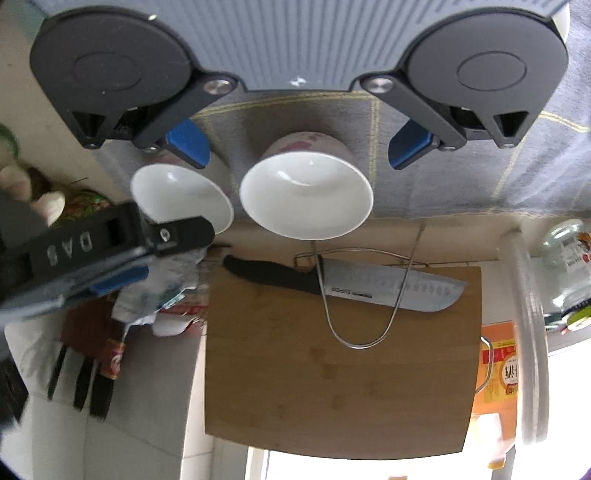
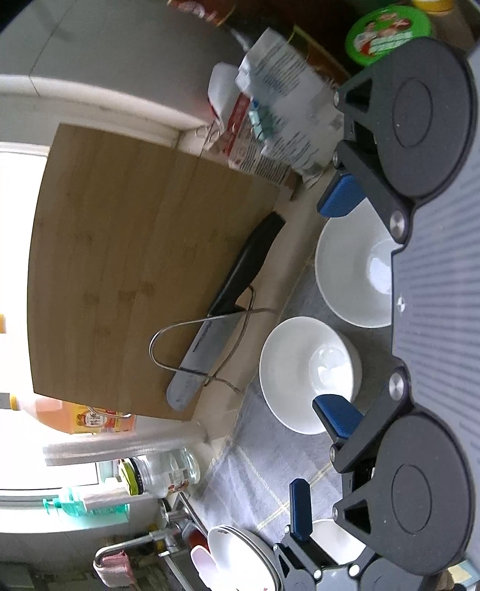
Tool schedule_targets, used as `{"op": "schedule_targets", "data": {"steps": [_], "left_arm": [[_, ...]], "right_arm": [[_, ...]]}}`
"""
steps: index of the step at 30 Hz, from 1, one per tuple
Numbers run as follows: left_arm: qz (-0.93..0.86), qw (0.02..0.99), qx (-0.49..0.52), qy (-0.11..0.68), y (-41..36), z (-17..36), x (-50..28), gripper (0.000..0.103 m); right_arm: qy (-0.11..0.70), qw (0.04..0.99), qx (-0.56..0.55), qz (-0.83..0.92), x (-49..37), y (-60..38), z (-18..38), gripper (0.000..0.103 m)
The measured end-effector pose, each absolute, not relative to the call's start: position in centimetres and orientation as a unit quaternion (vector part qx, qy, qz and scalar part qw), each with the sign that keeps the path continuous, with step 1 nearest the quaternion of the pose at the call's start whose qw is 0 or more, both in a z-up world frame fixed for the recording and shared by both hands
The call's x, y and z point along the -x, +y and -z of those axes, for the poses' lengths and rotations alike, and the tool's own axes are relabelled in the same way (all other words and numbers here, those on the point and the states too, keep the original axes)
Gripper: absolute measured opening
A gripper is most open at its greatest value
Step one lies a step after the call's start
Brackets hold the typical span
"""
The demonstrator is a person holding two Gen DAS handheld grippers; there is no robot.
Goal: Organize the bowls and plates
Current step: 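Reach the right tool toward the second white bowl on the towel, then close the right tool on the rim of the second bowl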
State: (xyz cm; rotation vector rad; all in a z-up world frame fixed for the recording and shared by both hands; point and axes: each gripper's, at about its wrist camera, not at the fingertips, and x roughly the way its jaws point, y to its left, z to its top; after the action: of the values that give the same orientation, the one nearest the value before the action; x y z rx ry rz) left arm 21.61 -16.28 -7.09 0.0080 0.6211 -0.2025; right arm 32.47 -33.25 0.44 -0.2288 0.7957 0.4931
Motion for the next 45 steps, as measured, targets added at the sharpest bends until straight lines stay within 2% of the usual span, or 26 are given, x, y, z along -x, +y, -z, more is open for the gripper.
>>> {"op": "schedule_targets", "data": {"steps": [19,33,37,40,45], "left_arm": [[0.068,0.938,0.006,0.340,-17.0,8.7,-23.7,0.102],[0.059,0.942,-0.014,0.330,-17.9,9.7,-24.8,0.102],[0.057,0.941,-0.017,0.333,-18.0,10.0,-25.2,0.102],[0.058,0.940,-0.019,0.336,-18.1,10.1,-25.5,0.101],[0.055,0.941,-0.026,0.334,-18.3,10.4,-25.7,0.101]], "right_arm": [[0.424,0.841,0.088,-0.326,-38.4,-31.7,1.6,0.103],[0.453,0.801,0.072,-0.385,-41.0,-30.4,3.8,0.103],[0.458,0.794,0.072,-0.394,-41.6,-29.7,4.4,0.101],[0.461,0.787,0.077,-0.402,-41.8,-29.3,4.7,0.094],[0.464,0.781,0.083,-0.410,-42.3,-28.6,5.2,0.093]]}}
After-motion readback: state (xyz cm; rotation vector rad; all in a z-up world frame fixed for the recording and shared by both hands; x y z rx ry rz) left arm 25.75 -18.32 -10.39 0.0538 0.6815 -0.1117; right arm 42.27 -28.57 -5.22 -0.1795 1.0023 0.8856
